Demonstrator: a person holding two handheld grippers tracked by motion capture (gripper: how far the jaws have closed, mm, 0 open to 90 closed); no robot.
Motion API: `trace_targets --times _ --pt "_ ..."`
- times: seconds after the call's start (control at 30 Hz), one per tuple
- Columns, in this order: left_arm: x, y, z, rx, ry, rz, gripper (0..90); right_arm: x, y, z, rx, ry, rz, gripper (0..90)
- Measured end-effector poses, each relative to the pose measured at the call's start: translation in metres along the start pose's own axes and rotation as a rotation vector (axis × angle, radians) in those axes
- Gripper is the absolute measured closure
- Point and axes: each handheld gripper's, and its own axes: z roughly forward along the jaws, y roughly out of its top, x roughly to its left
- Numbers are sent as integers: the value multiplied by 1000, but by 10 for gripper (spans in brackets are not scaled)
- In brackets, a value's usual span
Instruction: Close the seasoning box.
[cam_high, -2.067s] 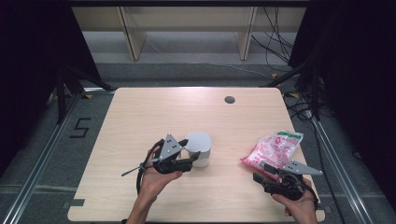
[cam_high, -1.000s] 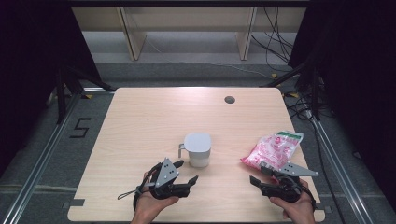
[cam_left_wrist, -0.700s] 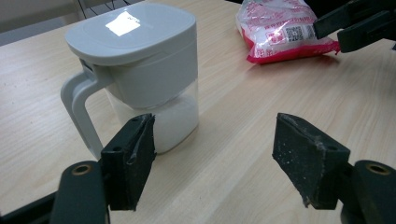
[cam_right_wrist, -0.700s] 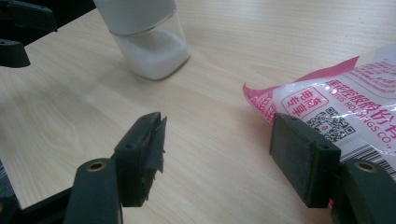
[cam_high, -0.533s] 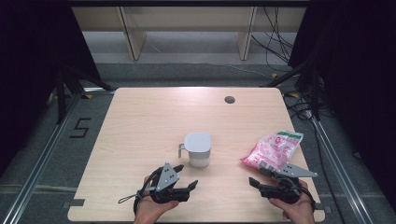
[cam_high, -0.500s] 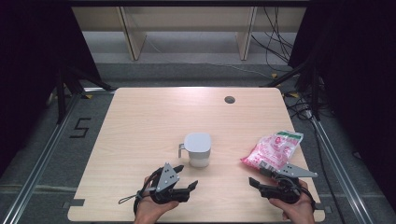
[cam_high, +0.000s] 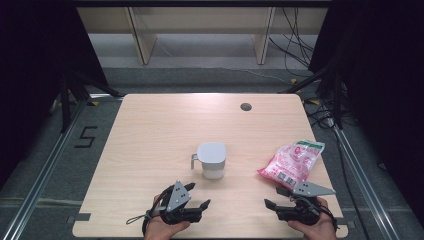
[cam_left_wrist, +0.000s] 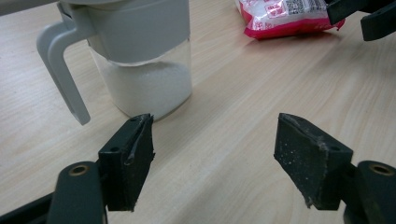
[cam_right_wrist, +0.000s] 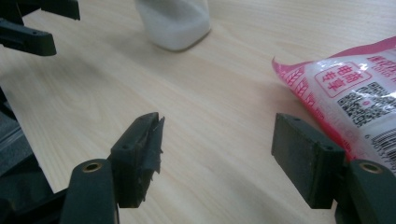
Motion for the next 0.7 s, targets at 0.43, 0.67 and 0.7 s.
trace_targets --times 0.43,0.67,0.7 --pt "-7 -13 3 75 -9 44 264 5 -11 -3 40 12 -56 333" --pt "-8 -19 8 79 -14 24 262 8 -16 -7 64 10 -60 331" --pt "-8 -19 7 92 -18 24 262 8 -17 -7 75 12 -54 331"
